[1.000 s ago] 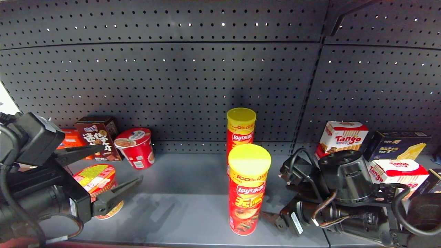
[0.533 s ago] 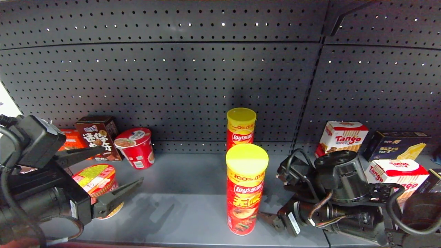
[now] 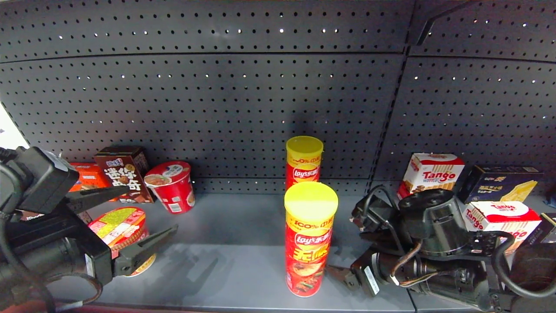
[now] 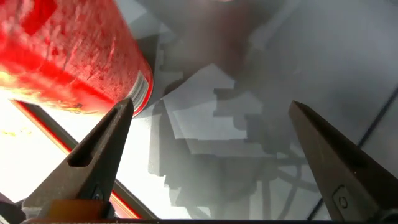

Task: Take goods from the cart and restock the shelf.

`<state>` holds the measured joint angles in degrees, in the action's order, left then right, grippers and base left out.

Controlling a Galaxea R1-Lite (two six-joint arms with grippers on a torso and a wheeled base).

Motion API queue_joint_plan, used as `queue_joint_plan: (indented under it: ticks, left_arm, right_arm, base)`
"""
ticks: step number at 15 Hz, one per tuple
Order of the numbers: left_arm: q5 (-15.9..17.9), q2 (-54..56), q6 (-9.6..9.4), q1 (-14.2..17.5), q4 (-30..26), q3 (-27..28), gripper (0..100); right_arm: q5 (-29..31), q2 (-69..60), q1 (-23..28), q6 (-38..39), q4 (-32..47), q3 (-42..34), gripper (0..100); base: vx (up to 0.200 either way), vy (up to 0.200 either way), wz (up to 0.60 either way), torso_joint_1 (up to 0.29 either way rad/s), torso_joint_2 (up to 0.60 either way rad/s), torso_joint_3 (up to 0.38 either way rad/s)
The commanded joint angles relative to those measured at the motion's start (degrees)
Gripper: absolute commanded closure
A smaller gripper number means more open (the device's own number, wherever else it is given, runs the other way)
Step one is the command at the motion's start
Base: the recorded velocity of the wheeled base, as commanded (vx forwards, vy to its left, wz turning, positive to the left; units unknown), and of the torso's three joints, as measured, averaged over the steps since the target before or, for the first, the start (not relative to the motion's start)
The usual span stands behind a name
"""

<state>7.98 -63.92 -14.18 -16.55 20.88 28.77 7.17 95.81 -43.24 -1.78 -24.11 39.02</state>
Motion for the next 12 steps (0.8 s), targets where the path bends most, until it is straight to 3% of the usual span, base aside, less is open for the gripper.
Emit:
queue_joint_plan:
  ticks: [1, 7, 9, 12]
  left_arm:
    - [0.0, 0.5, 0.20, 0.3, 0.0, -0.4, 0]
    - [-0.4, 5.5, 0.20, 0.6, -0.1, -2.6, 0]
    - [-0.4, 8.2, 0.20, 2.5, -0.1, -4.3, 0]
    - [-0.4, 14.6, 0.20, 6.4, -0.1, -9.2, 0]
  right_arm:
    - [0.9, -5.3, 0.2, 0.6, 0.2, -0.1, 0]
    - [2.0, -17.3, 1.4, 0.9, 0.5, -0.6, 0]
    - [2.3, -20.7, 2.0, 0.9, 0.5, -1.8, 0]
    - [2.2, -27.8, 7.0, 0.9, 0.4, -5.9, 0]
  base:
    - [0.000, 0.000, 0.00, 0.000, 0.00, 0.000]
    - [0.000, 0.000, 0.00, 0.000, 0.00, 0.000]
    - [0.000, 0.000, 0.00, 0.000, 0.00, 0.000]
    - [0.000, 0.000, 0.00, 0.000, 0.00, 0.000]
